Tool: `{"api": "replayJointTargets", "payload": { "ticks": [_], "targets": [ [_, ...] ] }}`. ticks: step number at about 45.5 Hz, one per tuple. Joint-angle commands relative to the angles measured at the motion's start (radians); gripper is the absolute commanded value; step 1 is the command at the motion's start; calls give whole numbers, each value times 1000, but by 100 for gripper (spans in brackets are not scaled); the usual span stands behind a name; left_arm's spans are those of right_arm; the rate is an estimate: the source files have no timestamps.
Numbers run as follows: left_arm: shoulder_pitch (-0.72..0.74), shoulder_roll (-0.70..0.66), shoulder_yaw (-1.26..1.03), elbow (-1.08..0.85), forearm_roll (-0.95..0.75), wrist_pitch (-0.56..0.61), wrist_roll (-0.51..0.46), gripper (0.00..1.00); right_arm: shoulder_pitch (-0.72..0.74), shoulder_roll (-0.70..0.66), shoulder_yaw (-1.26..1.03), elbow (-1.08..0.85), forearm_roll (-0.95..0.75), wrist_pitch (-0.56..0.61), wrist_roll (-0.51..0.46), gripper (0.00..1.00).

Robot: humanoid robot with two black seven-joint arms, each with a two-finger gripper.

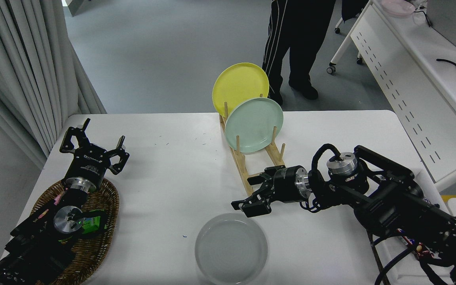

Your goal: Place the plate on the table

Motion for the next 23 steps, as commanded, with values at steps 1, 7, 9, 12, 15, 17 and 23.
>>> {"api": "replayJointTargets", "payload": {
  "ticks": [1, 7, 9, 12, 15, 17, 23],
  "targets": [
    [0, 1, 1, 0, 0, 0, 0, 100, 4, -84, 55, 112, -51, 191, 73, 100],
    [0, -1, 0, 0, 0, 0, 0, 100, -13, -103, 176, 114, -200, 189, 217, 100],
    [0, -1, 0, 0, 1, 0, 0, 100, -14, -103, 222, 109, -252, 183, 250, 100],
    [0, -1, 0, 0, 0, 0, 0, 100, -19, -103, 281, 102, -311, 174, 290, 100],
    [0, -1, 0, 0, 0, 0, 0, 100, -19, -107, 313, 93, -352, 169, 336, 100],
    [0, -1, 0, 0, 0, 0, 0, 100, -20, -118, 325, 82, -383, 166, 368, 100],
    [0, 1, 0, 0, 0, 0, 0, 100, -53, -138, 341, -2, -518, 165, 437, 100]
  ]
}}
